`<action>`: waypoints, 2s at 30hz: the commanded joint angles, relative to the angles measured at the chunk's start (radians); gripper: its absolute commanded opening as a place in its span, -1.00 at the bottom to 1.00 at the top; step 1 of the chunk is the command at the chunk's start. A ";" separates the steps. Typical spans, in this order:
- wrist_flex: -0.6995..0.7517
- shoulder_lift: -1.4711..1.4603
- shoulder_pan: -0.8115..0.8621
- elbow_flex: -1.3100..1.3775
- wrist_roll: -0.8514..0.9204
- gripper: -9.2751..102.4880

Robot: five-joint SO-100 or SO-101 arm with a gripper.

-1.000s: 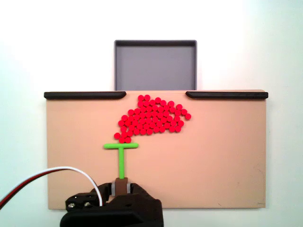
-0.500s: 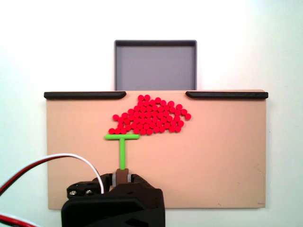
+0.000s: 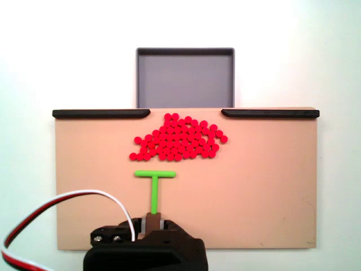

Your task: Gather the bottom side granules

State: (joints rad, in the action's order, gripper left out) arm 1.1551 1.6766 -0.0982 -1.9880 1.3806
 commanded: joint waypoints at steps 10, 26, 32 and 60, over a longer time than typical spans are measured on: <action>0.094 0.186 0.029 0.023 0.037 -0.84; 0.097 0.089 0.156 0.153 0.147 -0.84; 0.114 0.060 0.155 0.158 0.144 -0.84; 0.137 0.084 0.166 0.143 0.164 -0.84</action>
State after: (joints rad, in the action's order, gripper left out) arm 1.2885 1.7288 0.0583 -1.8653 1.5509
